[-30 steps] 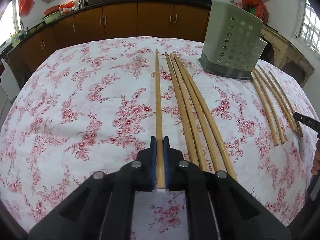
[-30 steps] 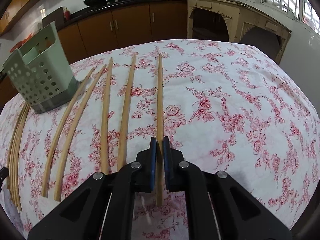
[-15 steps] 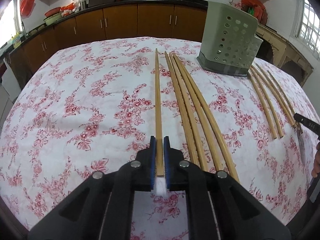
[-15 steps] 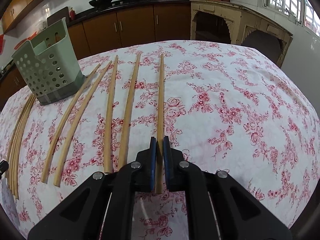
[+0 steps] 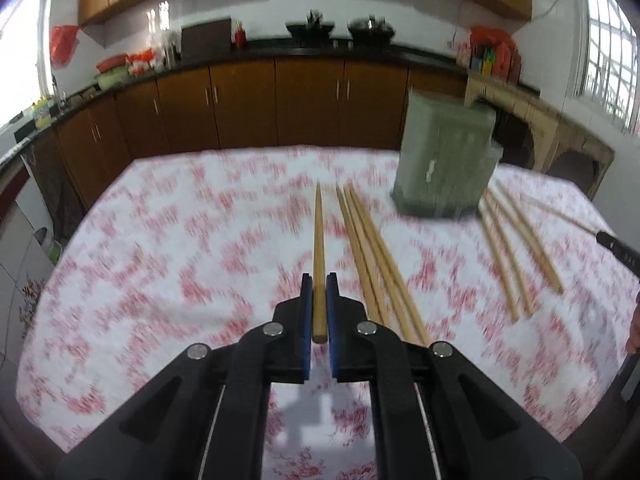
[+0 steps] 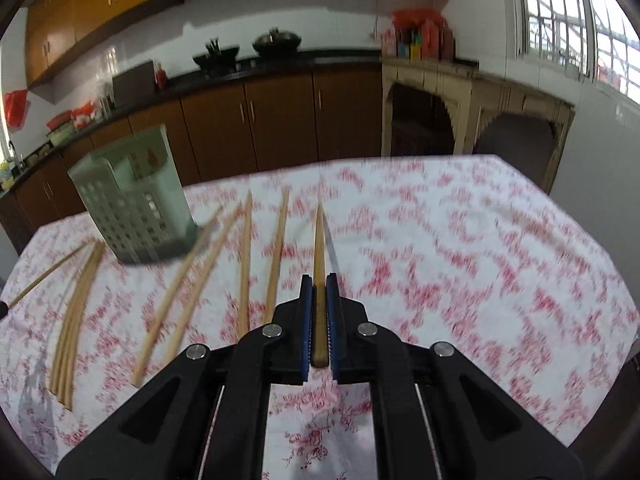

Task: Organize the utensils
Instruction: 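Lift both held chopsticks and lower them upright into the green utensil holder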

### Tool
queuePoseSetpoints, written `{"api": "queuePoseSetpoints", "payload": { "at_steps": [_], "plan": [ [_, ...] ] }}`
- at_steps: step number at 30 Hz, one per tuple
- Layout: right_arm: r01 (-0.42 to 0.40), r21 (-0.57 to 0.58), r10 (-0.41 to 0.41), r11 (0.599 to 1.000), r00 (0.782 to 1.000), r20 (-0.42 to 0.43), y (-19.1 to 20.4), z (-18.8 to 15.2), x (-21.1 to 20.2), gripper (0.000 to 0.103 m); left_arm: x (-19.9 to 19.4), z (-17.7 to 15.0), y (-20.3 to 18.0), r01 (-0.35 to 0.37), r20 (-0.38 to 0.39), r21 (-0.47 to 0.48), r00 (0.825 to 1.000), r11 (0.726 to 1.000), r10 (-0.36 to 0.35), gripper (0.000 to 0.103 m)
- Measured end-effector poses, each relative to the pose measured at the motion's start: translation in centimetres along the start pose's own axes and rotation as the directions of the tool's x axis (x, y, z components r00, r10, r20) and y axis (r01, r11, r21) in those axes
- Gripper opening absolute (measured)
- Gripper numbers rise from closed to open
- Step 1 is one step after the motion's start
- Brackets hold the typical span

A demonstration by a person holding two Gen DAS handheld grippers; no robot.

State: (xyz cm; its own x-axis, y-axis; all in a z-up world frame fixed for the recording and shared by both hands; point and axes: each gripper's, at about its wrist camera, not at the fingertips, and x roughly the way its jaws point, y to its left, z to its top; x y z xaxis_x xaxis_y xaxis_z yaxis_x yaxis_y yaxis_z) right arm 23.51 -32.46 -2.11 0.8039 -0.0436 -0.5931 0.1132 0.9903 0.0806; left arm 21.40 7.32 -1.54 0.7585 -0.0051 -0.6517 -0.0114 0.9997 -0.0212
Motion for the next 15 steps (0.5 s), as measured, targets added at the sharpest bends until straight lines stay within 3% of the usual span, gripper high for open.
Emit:
{"api": "queuePoseSetpoints", "payload": {
  "at_steps": [3, 8, 15],
  "plan": [
    [-0.004, -0.009, 0.005, 1.0, 0.998, 0.068, 0.2, 1.1, -1.4, 0.008, -2.1, 1.6, 0.5, 0.006, 0.082, -0.02, 0.997, 1.0, -0.005, 0.008],
    [-0.022, -0.011, 0.024, 1.0, 0.983, 0.18, 0.1, 3.1, -3.5, 0.008, -5.2, 4.6, 1.2, 0.025, 0.213, -0.053, 0.977, 0.998, -0.013, 0.008],
    [-0.033, 0.005, 0.03, 0.999, 0.97, 0.24, -0.2, 5.0, -4.3, 0.008, -6.5, 6.9, 1.8, 0.051, 0.274, -0.079, 0.961, 0.996, -0.028, 0.008]
  ]
}}
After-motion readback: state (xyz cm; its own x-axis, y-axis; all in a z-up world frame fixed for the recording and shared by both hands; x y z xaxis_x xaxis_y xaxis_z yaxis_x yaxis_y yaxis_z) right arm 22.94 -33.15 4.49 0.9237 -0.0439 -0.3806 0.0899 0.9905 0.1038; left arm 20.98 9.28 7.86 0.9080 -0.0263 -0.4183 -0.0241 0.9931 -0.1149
